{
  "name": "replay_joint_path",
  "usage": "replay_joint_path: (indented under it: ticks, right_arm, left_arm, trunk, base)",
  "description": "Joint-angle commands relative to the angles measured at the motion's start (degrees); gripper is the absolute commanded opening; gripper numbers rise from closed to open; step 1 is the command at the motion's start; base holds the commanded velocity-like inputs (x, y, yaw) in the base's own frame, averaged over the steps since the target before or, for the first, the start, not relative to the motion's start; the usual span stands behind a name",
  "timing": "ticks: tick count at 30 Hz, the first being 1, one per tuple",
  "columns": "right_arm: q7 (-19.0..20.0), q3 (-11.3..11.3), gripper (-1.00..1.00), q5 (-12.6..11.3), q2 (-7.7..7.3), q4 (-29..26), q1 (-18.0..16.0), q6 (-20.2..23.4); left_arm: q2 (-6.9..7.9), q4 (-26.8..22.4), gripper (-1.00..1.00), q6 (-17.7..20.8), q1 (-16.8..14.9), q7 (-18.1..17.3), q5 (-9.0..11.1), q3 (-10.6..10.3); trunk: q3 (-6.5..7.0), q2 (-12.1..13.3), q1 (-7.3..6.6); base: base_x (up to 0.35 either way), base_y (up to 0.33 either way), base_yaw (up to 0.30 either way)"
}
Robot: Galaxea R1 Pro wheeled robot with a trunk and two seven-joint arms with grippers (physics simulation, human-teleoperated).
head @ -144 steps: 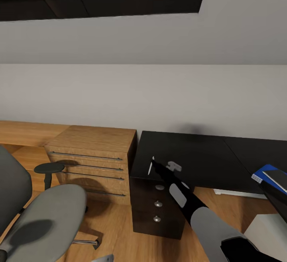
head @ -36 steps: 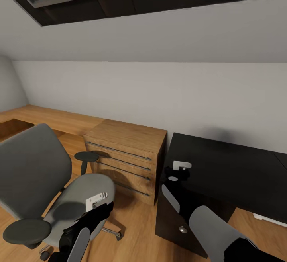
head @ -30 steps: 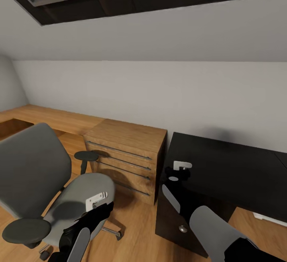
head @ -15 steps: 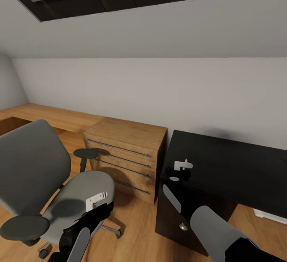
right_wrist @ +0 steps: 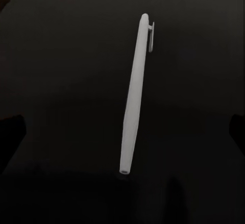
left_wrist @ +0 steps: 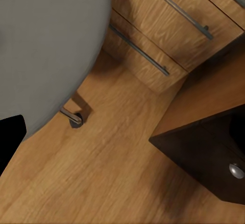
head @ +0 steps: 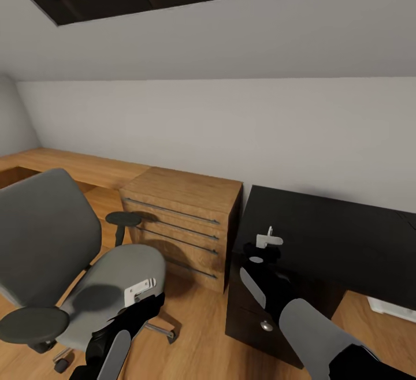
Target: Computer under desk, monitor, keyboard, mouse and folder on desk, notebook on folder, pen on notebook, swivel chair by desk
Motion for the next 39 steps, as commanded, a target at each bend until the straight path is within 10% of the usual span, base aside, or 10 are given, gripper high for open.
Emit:
replay_joint_path:
  ticks: [1, 20, 39]
  right_arm:
    - [-0.44, 0.36, 1.00, -0.20, -0.08, -0.05, -0.06, 0.51]
    - [-0.44, -0.06, 1.00, -0.31, -0.25, 0.18, -0.06, -0.53]
    - [7.50, -5.88, 1.00, -0.10, -0.44, 1.73, -0.06, -0.56]
  left_arm:
    - [0.00, -0.07, 1.00, 0.11, -0.04, 0.55, 0.60, -0.04]
    - [0.07, -0.07, 1.00, 0.25, 0.54, 0.43, 0.53, -0.06]
    - [0.09, 0.01, 1.00, 0.26, 1.19, 0.38, 0.37, -0.18]
  trunk:
    - [-0.24, -0.45, 0.22]
    - [-1.14, -2.45, 1.32]
    - [-1.14, -2.45, 1.32]
  base:
    - [0.000, 0.000, 0.000]
    - [0.000, 0.000, 0.000]
    - [0.045, 0.000, 0.000]
